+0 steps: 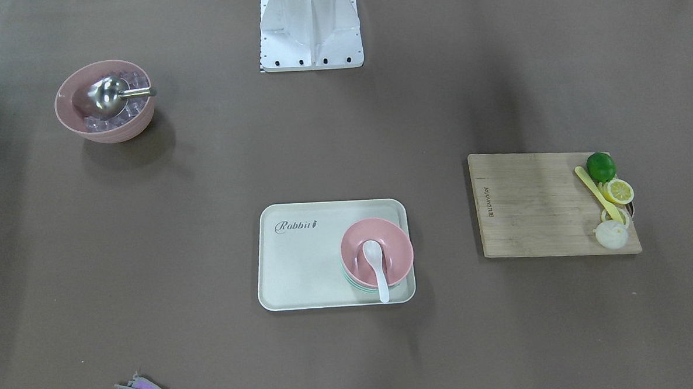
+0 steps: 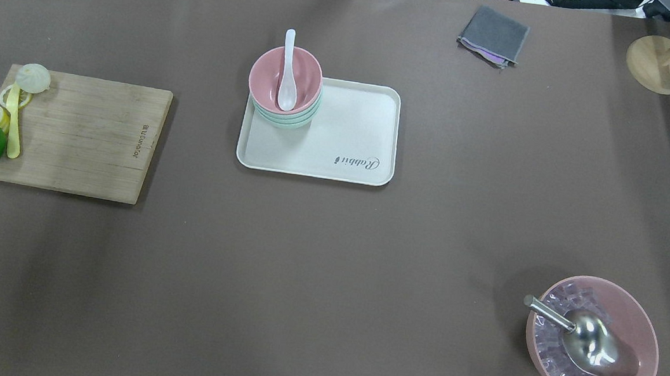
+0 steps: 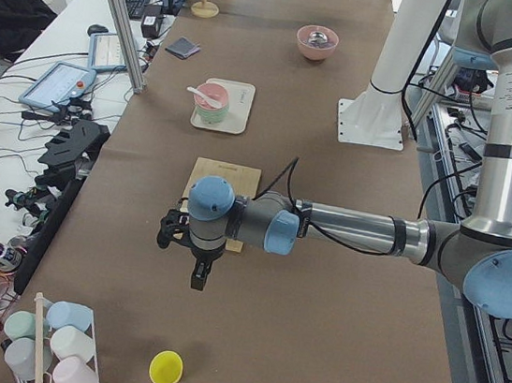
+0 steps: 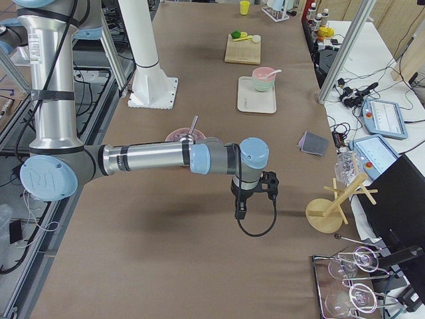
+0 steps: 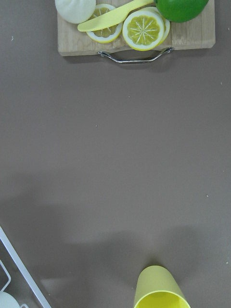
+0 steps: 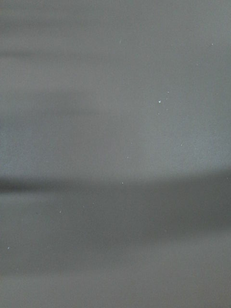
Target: Stack pink bowl on green and place spoon
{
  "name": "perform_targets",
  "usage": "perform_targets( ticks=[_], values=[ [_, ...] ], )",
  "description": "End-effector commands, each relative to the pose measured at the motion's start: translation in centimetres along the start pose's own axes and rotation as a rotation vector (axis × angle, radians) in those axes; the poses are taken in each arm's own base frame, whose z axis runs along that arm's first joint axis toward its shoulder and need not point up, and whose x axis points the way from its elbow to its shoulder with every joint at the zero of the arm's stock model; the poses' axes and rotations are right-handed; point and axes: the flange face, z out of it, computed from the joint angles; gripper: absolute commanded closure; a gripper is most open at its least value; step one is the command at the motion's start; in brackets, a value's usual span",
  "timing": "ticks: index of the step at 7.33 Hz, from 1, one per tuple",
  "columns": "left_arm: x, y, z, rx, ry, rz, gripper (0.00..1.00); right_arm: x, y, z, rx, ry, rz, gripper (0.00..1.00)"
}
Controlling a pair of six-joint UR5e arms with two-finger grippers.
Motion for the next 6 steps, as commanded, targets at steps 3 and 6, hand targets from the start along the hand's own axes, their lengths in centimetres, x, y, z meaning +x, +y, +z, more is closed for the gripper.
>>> perform_targets(
  ticks=[3, 6],
  values=[
    [-0.35, 0.39, 0.2, -0.006, 0.0, -0.003, 0.02, -0.01, 0.05, 0.01, 0.001, -0.002, -0.001, 0.0],
    [-0.41, 0.48, 0.29, -0.015, 0.003, -0.012, 0.02, -0.08, 0.11, -0.01, 0.002, -0.008, -0.002, 0.0]
  ],
)
